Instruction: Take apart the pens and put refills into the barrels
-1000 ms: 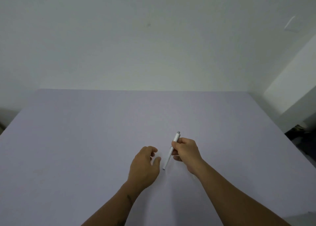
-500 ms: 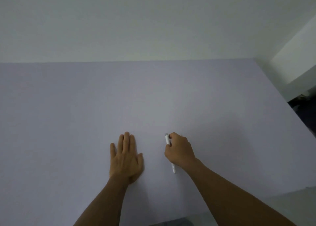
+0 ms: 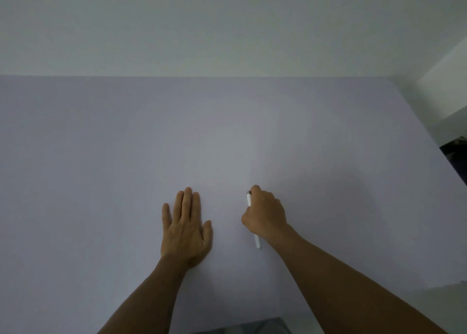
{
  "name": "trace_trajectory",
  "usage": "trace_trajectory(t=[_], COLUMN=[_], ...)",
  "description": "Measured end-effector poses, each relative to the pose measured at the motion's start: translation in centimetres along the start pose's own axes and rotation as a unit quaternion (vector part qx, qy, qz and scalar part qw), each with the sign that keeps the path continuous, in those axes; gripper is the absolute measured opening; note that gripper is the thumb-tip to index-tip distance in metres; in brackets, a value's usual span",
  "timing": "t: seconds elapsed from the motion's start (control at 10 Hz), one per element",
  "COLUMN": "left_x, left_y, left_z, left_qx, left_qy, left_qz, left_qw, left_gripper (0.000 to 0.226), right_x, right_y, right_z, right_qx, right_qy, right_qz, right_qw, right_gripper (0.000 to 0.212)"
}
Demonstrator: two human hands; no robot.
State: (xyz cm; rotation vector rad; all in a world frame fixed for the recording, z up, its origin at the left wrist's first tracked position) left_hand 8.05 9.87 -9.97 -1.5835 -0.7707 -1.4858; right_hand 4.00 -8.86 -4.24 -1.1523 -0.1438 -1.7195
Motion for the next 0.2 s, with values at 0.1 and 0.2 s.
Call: trace_trajectory(t=[0.1,0.2], left_x=[0.3,1.8], left_y=[-0.1,0.3], left_z=[0.1,0.6], left_qx=[-0.005,-0.016], left_qy=[-0.01,-0.009], left_qz=[0.021,0.029], left_qw=[1.0,0.999], left_gripper=[0.076,0.075], right_x=[0.9,3.2], right_y=[0.1,0.5], right_z=[0.2,1.0], right_qx=[-0.014,-0.007], right_qy=[-0.017,-0.021], right_qz=[0.01,-0.004], right_qw=[1.0,1.0], right_gripper=[0.036,0.043])
Point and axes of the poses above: each hand's wrist, its own y-axis towards the middle knuckle, its own x-axis out of the back of the hand, z = x × y, the point moved 3 cm from there along y, towards the middle knuckle, and after that the axes turned 14 degrees about y, right-handed, at the moved point
